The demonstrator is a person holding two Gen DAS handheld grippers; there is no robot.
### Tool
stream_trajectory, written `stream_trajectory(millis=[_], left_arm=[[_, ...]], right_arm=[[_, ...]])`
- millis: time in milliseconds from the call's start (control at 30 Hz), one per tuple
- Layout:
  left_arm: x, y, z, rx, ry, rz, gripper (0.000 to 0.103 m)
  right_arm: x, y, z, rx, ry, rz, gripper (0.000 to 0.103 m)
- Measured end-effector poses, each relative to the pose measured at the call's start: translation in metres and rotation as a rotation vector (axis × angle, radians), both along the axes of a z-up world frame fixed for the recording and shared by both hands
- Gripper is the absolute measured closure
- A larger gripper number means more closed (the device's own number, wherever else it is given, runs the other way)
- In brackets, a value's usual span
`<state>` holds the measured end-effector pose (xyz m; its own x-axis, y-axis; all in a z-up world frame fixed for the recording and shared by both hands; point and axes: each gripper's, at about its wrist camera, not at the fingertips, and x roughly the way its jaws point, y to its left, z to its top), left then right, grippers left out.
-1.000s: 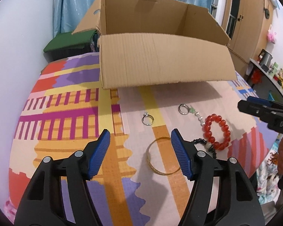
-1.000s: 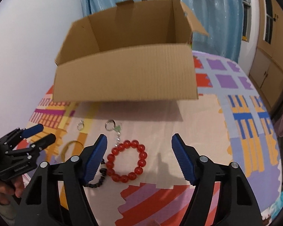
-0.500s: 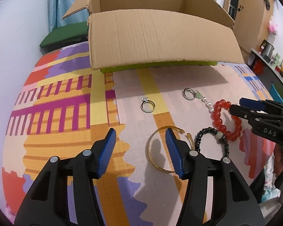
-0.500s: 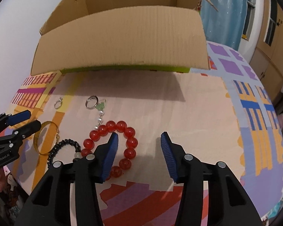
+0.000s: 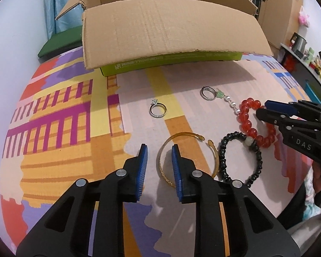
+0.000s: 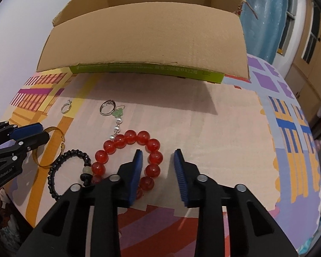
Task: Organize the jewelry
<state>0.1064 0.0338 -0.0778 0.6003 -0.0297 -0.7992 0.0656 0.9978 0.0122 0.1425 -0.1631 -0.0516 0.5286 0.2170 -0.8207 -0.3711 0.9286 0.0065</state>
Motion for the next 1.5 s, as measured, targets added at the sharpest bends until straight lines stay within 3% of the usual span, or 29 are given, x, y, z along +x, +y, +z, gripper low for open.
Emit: stream_trajectory(millis=[67,300,1167,1500], left_arm=[[0.000,-0.001,-0.001,-0.001,-0.004,-0.003,0.086],[0.000,-0.005,0.000,-0.004,0.000,-0.022,0.100],[-0.027,-0.015,0.061,-0.004,-0.115,-0.057,0.102],[-0.017,-0.010,0.040,-0.009,-0.038,-0.036,0.100]], right_arm=[[-0.001,0.001,0.000,0.005,0.002,0.006,0.085],[0.004,-0.006,0.001,0.051,0.031,-0.007,0.088],[-0.015,-0.025,0.063,0.180,-0.056,0.019,0.089],[-0.015,-0.026,0.063,0.189,-0.054,0.025,0.089]])
